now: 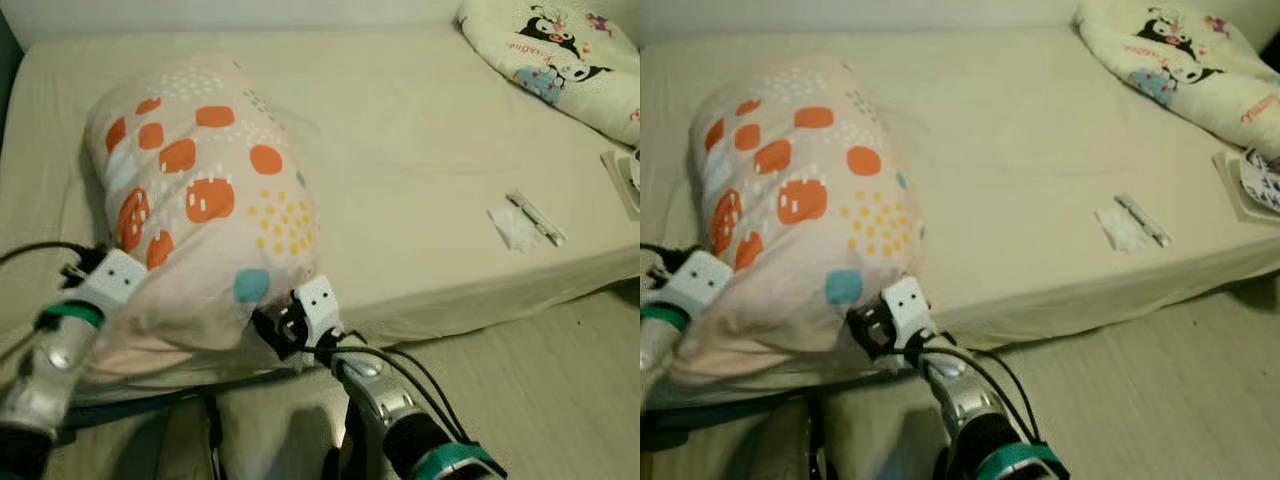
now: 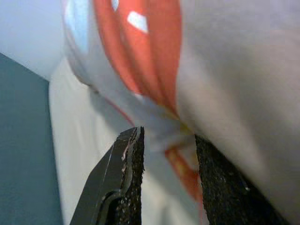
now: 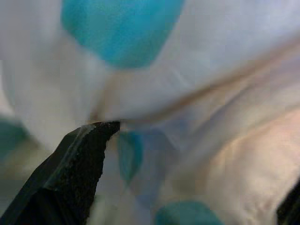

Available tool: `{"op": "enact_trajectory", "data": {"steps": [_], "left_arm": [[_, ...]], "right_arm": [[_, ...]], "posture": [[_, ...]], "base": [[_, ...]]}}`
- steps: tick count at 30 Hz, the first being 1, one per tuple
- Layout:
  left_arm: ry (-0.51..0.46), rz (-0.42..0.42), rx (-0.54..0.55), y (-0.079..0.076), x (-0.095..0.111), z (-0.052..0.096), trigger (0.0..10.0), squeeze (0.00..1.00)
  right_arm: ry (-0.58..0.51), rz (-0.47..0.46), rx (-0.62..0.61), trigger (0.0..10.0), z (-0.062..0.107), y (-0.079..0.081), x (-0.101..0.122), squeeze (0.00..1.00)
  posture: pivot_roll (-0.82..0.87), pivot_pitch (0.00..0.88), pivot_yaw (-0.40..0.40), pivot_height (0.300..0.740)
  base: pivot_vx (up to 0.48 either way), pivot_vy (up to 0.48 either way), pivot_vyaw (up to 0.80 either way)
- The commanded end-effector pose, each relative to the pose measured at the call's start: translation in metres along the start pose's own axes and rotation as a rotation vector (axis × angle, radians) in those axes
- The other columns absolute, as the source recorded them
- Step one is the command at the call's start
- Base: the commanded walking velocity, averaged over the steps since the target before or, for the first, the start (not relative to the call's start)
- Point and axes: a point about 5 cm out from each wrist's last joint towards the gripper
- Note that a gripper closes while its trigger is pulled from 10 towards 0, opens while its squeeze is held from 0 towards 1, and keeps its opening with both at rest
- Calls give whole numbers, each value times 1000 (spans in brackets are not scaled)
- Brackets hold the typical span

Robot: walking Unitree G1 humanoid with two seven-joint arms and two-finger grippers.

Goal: Clean up the room

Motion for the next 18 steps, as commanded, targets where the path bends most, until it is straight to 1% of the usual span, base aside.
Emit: {"op": "enact_trajectory", "data": {"steps": [1, 2, 3, 4, 5, 6, 7, 8, 9, 11, 12, 13, 14, 15, 16, 17, 18], "left_arm": [[-117, -20, 16, -3, 20, 10, 10000, 0], [-117, -20, 16, -3, 20, 10, 10000, 0], [-196, -68, 41, -2, 33, 16, 10000, 0], [-259, -102, 56, -3, 45, 23, 10000, 0], [-259, -102, 56, -3, 45, 23, 10000, 0], [-297, -120, 64, -4, 52, 27, 10000, 0], [-297, -120, 64, -4, 52, 27, 10000, 0], [-328, -133, 63, -5, 59, 33, 10000, 0], [-358, -138, 62, -6, 66, 38, 10000, 0], [-396, -146, 68, -5, 75, 45, 10000, 0], [-414, -145, 79, -3, 79, 47, 10000, 0], [-414, -145, 79, -3, 79, 47, 10000, 0], [-446, -158, 100, 0, 86, 50, 10000, 0], [-468, -154, 109, 1, 92, 53, 10000, 0], [-468, -154, 109, 1, 92, 53, 10000, 0], [-465, -82, 37, -8, 95, 59, 10000, 0], [-465, -82, 37, -8, 95, 59, 10000, 0]], "right_arm": [[123, 65, 181, 10000, 22, 1, -22, 0], [123, 65, 181, 10000, 22, 1, -22, 0], [178, 84, 230, 10000, 39, -8, -30, 0], [228, 82, 257, 10000, 57, -18, -35, 0], [228, 82, 257, 10000, 57, -18, -35, 0], [257, 78, 268, 10000, 69, -25, -38, 0], [257, 78, 268, 10000, 69, -25, -38, 0], [285, 79, 263, 10000, 81, -34, -40, 0], [302, 84, 231, 10000, 93, -46, -40, 0], [304, 92, 163, 10000, 105, -62, -37, 0], [281, 91, 116, 10000, 106, -69, -33, 0], [281, 91, 116, 10000, 106, -69, -33, 0], [213, 77, 36, 10000, 103, -76, -24, 0], [135, 57, -46, 10000, 99, -83, -14, 0], [135, 57, -46, 10000, 99, -83, -14, 0], [45, 20, -128, 10000, 92, -87, -2, 0], [45, 20, -128, 10000, 92, -87, -2, 0]], "posture": [[162, 153, -66, 598], [162, 153, -66, 598], [163, 152, -67, 598], [163, 152, -67, 598], [163, 152, -67, 598], [163, 152, -67, 598], [163, 152, -67, 598], [156, 150, -62, 598], [156, 150, -62, 598], [143, 150, -52, 598], [143, 150, -52, 598], [143, 150, -52, 598], [140, 151, -46, 598], [139, 150, -44, 598], [139, 150, -44, 598], [137, 150, -41, 598], [137, 150, -41, 598]], "base": [[0, 0, 0], [0, 0, 0], [0, 0, 0], [0, 0, 0], [0, 0, 0], [0, 0, 0], [0, 0, 0], [0, 0, 0], [0, 0, 0], [0, 0, 0], [0, 0, 0], [0, 0, 0], [0, 0, 0], [0, 0, 0], [0, 0, 0], [0, 0, 0], [0, 0, 0]]}}
Point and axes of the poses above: a point about 5 cm out from each wrist's last joint towards the gripper, its own z axis pointing back from the gripper into the wrist, its own x axis along the axis of the wrist's last joint, y = z × x, and after that the axes turned 9 degrees about -z, right-handed
